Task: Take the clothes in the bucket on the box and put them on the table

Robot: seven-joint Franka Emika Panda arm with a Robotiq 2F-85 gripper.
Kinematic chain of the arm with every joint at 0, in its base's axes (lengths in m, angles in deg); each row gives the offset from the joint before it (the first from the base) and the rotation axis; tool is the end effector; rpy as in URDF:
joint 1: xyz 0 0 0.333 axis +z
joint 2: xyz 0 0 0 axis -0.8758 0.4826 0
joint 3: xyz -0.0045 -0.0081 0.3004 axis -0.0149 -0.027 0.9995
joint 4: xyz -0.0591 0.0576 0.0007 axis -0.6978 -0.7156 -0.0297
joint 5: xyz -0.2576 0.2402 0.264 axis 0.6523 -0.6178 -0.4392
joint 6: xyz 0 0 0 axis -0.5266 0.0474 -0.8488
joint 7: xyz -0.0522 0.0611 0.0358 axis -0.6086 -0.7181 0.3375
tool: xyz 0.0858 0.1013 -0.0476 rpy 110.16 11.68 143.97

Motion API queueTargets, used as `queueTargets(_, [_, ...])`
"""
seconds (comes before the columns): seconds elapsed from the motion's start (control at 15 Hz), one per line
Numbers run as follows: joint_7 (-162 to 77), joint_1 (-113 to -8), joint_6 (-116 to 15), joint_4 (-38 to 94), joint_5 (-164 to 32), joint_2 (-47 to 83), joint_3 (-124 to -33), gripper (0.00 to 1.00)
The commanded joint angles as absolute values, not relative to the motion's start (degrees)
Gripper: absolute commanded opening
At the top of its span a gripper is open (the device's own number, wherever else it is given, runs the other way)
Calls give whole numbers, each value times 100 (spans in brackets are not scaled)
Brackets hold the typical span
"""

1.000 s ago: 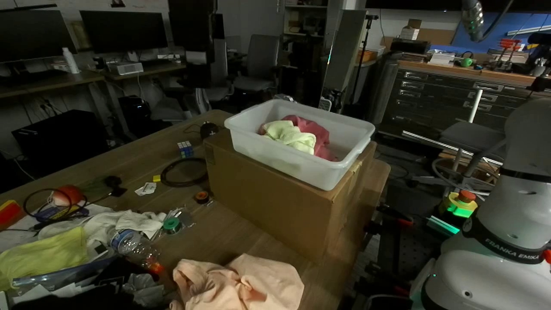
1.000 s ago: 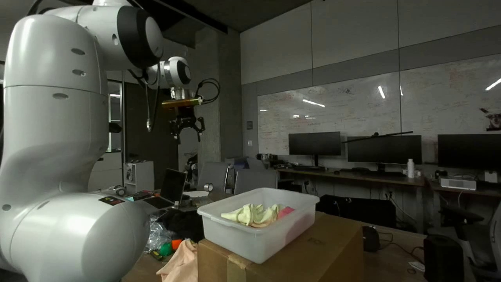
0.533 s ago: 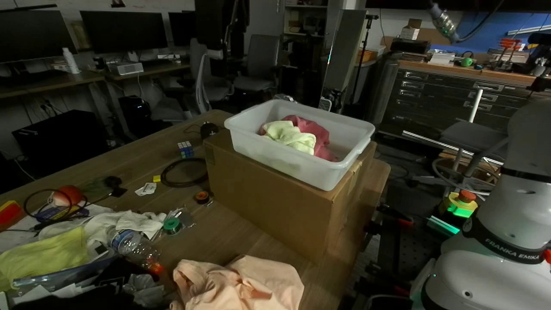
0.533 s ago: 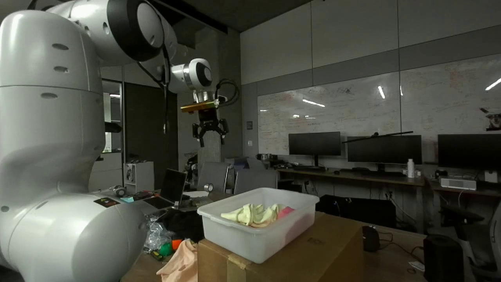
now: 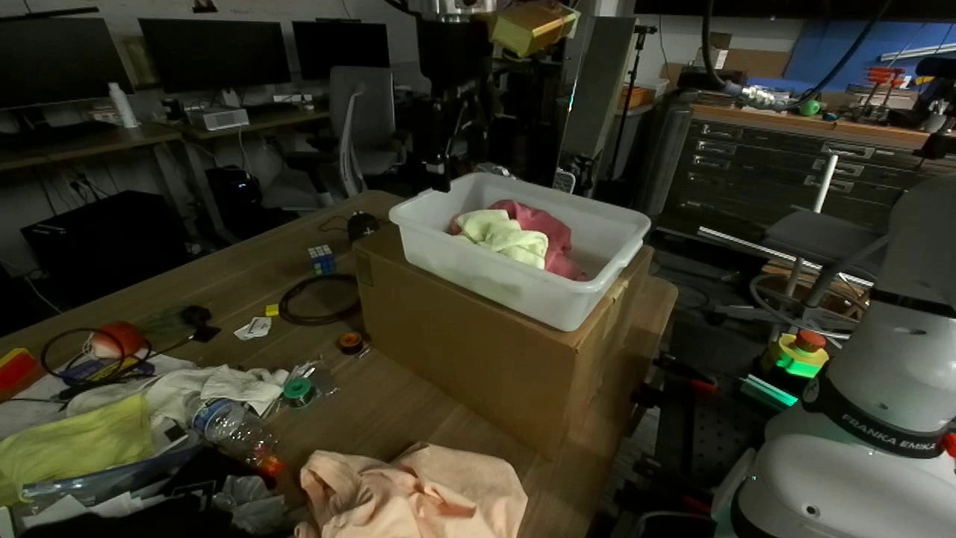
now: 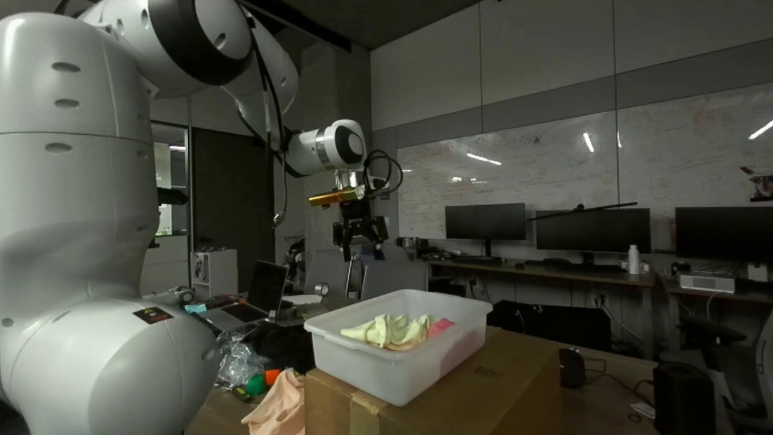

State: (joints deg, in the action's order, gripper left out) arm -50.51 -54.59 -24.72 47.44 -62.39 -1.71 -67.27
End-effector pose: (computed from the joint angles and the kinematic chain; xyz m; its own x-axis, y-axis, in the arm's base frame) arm 0.5756 0.1305 0.4403 0.9975 0.0627 0.0313 0.0588 -0.9919 0.1123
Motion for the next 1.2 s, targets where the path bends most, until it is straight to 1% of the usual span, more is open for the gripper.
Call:
queueTargets(0.0, [-5310,-5650,-2795,5269,-6313,-568,-6908,100])
queueTargets(0.47, [-5291,-5934,-3066,5841,-6541,-758,-7163,100])
queueTargets(1.13, [-5269,-6141,-3211,6037,-7324,-509,-7403,100])
